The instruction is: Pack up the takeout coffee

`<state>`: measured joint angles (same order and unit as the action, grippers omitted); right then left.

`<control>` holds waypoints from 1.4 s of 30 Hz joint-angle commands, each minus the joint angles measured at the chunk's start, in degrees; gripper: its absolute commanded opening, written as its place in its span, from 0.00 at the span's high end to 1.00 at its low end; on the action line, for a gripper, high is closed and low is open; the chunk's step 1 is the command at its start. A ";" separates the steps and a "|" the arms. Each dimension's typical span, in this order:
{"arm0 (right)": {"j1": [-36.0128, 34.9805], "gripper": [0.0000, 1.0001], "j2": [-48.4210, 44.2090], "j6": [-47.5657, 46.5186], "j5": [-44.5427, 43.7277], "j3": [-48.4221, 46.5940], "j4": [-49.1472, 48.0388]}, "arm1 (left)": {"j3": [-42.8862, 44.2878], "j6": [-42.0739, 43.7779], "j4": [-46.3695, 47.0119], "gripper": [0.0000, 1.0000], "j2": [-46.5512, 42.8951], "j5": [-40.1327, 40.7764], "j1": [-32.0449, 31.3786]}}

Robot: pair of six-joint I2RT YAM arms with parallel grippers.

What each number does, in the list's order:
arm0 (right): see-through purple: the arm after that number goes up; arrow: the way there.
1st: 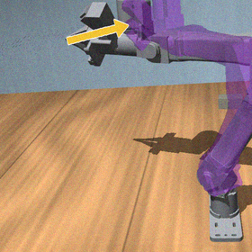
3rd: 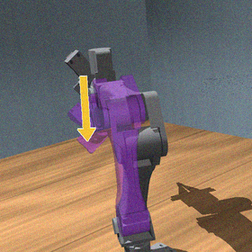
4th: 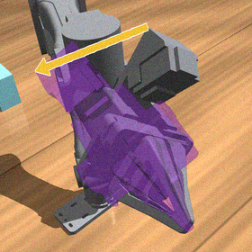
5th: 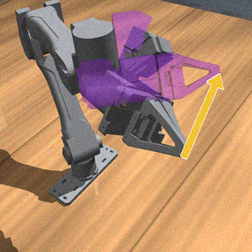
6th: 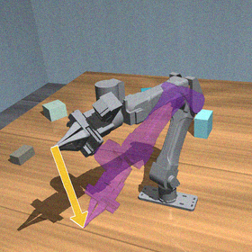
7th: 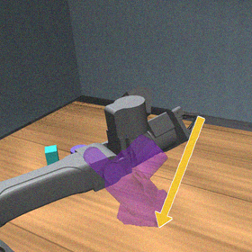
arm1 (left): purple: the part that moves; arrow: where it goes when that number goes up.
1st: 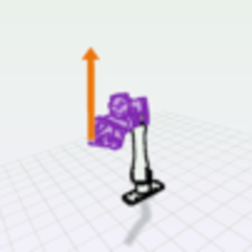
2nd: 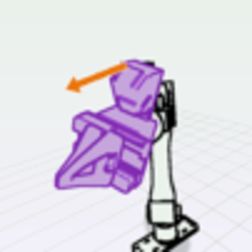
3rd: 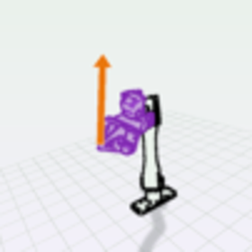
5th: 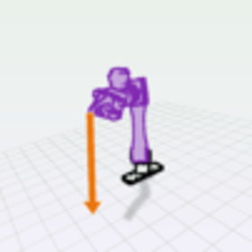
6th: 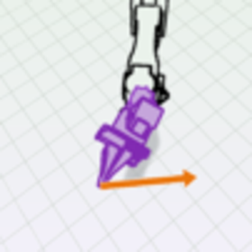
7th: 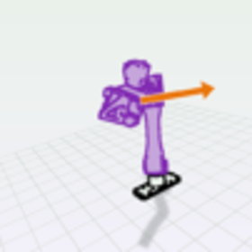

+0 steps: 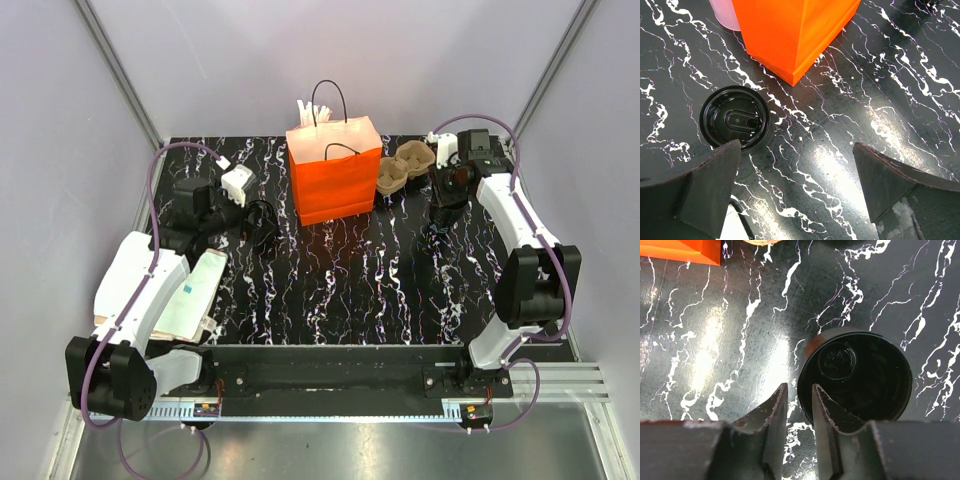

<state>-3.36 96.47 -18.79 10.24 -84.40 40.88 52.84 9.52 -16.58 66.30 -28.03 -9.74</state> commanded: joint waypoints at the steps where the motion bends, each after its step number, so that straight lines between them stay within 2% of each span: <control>1: 0.10 0.70 0.21 0.59 1.63 -2.44 0.34 | -0.55 -0.20 3.48 0.01 -1.09 -1.41 0.24; 42: 0.10 1.00 -0.84 1.47 -2.33 -3.58 -0.63 | -1.25 -0.38 4.27 0.01 -2.14 -1.32 0.42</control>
<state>-3.36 96.77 -17.89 9.61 -84.97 41.78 51.92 9.37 -15.73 66.04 -28.03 -9.74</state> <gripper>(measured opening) 0.011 0.987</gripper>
